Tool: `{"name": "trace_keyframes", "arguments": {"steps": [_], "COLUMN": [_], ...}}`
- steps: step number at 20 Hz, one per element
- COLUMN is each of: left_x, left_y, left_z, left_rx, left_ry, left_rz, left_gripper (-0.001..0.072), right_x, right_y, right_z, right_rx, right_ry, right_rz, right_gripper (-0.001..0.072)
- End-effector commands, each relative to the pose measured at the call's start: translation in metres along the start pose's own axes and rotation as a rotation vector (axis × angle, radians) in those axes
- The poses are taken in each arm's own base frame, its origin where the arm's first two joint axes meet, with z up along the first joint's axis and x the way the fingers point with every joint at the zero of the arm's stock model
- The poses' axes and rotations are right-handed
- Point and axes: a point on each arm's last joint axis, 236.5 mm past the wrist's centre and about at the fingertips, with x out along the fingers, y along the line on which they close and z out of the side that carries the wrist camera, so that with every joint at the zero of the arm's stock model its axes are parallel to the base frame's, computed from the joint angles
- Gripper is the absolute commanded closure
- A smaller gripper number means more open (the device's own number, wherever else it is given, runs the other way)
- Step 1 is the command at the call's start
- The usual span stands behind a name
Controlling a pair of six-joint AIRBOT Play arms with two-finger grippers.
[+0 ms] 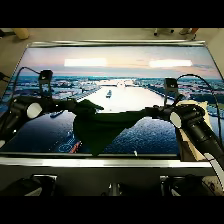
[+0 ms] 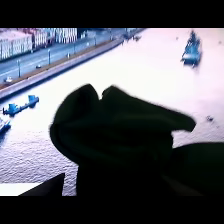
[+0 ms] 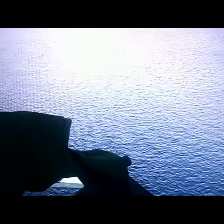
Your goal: Fold the shirts.
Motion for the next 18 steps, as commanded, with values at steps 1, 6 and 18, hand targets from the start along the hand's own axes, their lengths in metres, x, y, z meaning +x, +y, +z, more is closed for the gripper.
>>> {"name": "trace_keyframes", "arguments": {"steps": [1, 6, 18], "left_x": [-0.007, -0.011, 0.064], "left_y": [0.013, -0.064, -0.115], "left_z": [-0.063, -0.192, -0.224], "left_rx": [0.144, -0.121, -0.36], "left_ry": [0.397, 0.609, 0.459], "left_rz": [0.02, -0.312, -0.343], "left_gripper": [-0.0008, -0.0007, 0.0413], "right_x": [0.009, -0.005, -0.016], "right_y": [-0.012, -0.046, -0.002], "right_z": [-0.014, -0.063, -0.063], "right_rx": [-0.067, -0.302, -0.199], "right_ry": [0.078, 0.315, 0.278], "right_rz": [-0.06, -0.164, 0.016], "right_gripper": [0.0692, 0.0692, 0.0691]}}
